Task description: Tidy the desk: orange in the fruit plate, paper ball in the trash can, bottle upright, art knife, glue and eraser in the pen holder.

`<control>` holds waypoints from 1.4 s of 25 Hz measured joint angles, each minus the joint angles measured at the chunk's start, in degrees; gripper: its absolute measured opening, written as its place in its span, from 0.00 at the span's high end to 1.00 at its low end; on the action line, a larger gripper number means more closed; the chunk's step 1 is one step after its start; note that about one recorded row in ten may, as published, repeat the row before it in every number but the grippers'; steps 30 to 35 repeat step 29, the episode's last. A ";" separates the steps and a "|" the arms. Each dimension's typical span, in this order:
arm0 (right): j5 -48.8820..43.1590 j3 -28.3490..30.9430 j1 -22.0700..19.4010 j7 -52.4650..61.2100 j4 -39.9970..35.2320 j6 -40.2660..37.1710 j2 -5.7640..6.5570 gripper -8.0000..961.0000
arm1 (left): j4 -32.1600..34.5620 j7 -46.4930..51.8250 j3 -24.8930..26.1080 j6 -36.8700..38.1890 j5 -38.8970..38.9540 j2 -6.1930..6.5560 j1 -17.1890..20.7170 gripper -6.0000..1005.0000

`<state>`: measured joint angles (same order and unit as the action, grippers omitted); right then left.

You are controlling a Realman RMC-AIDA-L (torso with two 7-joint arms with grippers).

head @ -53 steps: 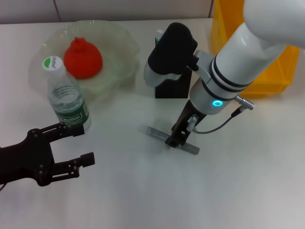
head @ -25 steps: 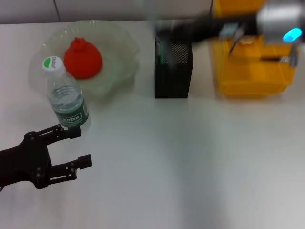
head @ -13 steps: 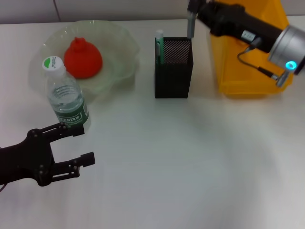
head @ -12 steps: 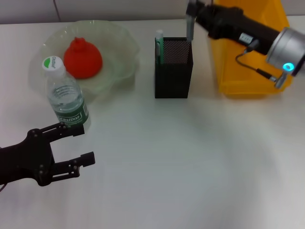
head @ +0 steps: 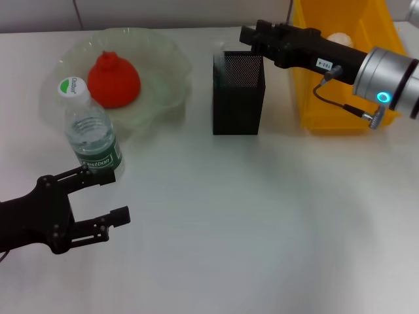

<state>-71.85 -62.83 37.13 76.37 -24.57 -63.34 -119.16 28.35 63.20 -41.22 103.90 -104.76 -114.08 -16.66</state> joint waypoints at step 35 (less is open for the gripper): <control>-26.06 6.50 -14.48 -3.47 -13.10 -48.84 3.85 0.19 | 0.59 2.47 1.41 10.62 -0.24 2.12 -0.98 0.20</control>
